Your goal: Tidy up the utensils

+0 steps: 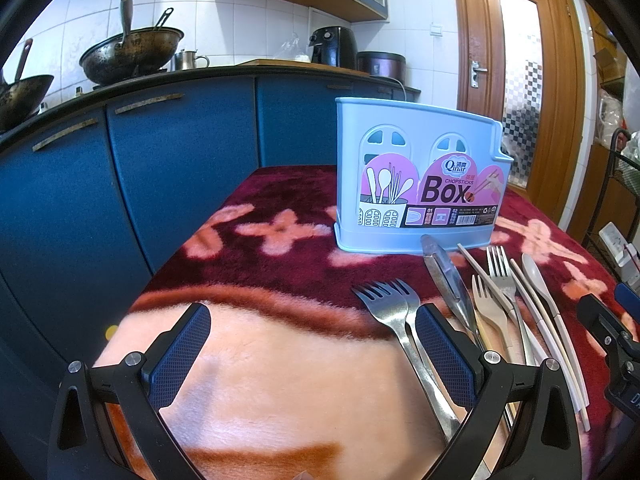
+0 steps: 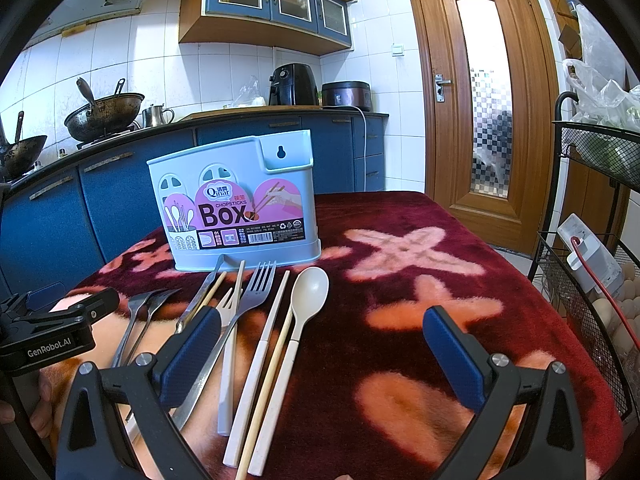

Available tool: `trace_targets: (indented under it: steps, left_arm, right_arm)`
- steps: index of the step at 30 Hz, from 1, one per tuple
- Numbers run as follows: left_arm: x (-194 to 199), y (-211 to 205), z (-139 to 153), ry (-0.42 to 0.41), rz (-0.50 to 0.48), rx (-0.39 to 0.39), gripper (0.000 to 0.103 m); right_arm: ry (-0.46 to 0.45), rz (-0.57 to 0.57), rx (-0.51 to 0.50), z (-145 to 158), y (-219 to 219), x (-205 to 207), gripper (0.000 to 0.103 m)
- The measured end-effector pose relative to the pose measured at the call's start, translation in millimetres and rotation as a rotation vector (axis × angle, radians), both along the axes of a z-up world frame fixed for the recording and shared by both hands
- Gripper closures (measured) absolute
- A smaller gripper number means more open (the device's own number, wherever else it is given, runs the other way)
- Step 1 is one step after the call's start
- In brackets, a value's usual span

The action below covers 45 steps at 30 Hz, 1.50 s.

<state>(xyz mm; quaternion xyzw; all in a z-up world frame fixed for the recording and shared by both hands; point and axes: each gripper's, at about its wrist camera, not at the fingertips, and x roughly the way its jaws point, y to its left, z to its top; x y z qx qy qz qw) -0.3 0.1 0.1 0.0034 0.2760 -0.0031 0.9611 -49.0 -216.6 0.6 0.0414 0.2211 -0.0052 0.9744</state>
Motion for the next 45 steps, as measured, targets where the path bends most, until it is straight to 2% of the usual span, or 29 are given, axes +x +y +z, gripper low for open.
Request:
trace_targets:
  steps: [45]
  left_arm:
    - [-1.2, 0.8, -0.4, 0.003, 0.002, -0.004, 0.001]
  right_arm:
    - [0.011, 0.000, 0.008, -1.7, -0.3, 2.2, 0.000]
